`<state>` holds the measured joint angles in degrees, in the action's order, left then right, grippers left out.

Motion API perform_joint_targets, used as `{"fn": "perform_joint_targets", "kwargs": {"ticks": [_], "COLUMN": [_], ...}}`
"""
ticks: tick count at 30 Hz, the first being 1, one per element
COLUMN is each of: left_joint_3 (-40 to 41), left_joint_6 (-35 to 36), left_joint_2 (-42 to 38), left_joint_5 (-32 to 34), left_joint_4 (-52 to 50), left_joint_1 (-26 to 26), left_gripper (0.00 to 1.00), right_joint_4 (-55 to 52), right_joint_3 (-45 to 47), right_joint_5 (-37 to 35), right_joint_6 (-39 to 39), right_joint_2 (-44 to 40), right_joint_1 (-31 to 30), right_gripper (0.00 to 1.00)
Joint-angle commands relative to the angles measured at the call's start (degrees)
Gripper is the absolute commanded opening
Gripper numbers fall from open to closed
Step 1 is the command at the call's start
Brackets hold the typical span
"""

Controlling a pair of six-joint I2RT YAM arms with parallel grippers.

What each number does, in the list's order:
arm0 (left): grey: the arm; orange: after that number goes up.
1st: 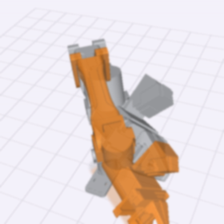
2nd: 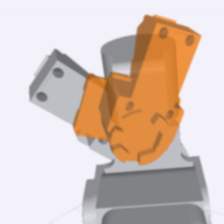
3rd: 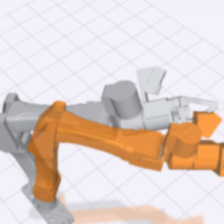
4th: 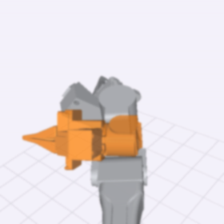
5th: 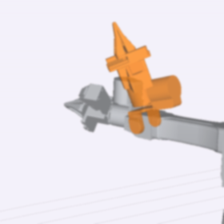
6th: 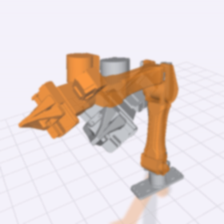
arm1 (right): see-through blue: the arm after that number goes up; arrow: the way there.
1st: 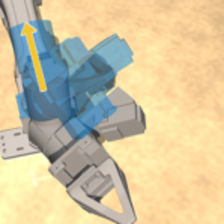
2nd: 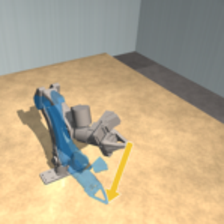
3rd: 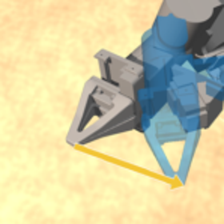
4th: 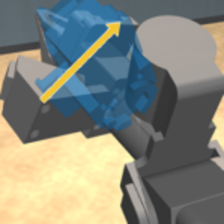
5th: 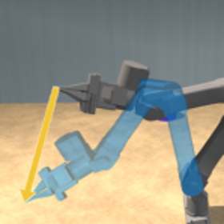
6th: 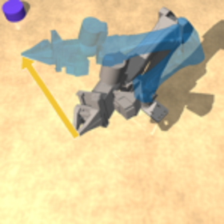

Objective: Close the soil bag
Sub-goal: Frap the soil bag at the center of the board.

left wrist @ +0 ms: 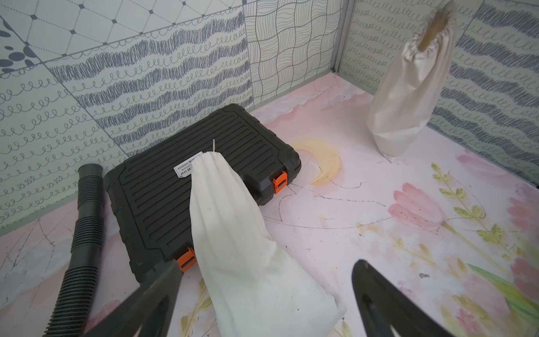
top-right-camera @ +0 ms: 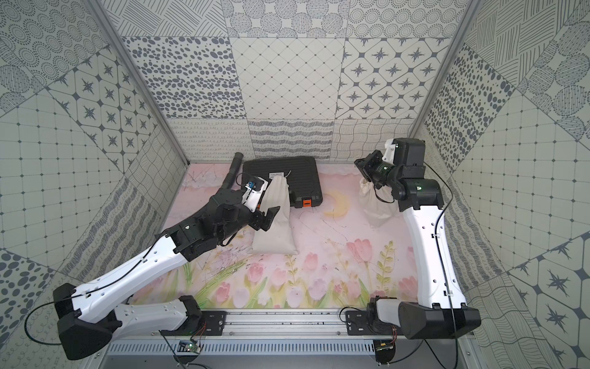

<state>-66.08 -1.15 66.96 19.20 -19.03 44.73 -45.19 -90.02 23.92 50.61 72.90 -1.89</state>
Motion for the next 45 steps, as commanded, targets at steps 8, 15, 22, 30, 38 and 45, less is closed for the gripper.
{"fn": "perform_joint_targets", "kwargs": {"ticks": [8, 15, 22, 30, 38, 45], "left_joint_3": [1.9, 2.5, 4.0, 4.6, 2.8, 1.9], "left_joint_6": [-0.4, 0.4, 1.0, -0.2, -1.1, -0.4], "left_joint_2": [-0.7, -1.0, -3.7, -5.1, -4.1, -4.2], "left_joint_5": [-0.4, -1.1, 0.2, 0.8, 0.5, -0.9], "left_joint_4": [-0.4, -0.5, -1.6, -3.3, -5.3, -6.3], "left_joint_1": [-2.1, -2.3, -2.3, -2.3, -2.3, -2.3], "left_gripper": [0.96, 0.96, 0.96, 0.96, 0.96, 0.96], "right_joint_4": [8.5, 7.8, 8.2, 10.2, 11.0, 11.9], "right_joint_3": [15.6, 25.1, 34.6, 37.7, 37.1, 38.2], "right_joint_5": [-3.6, -6.1, -8.6, -9.7, -11.4, -12.4], "right_joint_6": [-2.6, -3.9, -5.7, -7.6, -10.0, -10.6], "right_joint_2": [-4.5, 1.9, 6.6, 12.2, 16.2, 12.8], "right_joint_1": [0.0, 1.2, -0.6, -1.7, -3.5, -6.0], "right_gripper": [0.0, 0.0, 0.0, 0.0, 0.0, 0.0]}}
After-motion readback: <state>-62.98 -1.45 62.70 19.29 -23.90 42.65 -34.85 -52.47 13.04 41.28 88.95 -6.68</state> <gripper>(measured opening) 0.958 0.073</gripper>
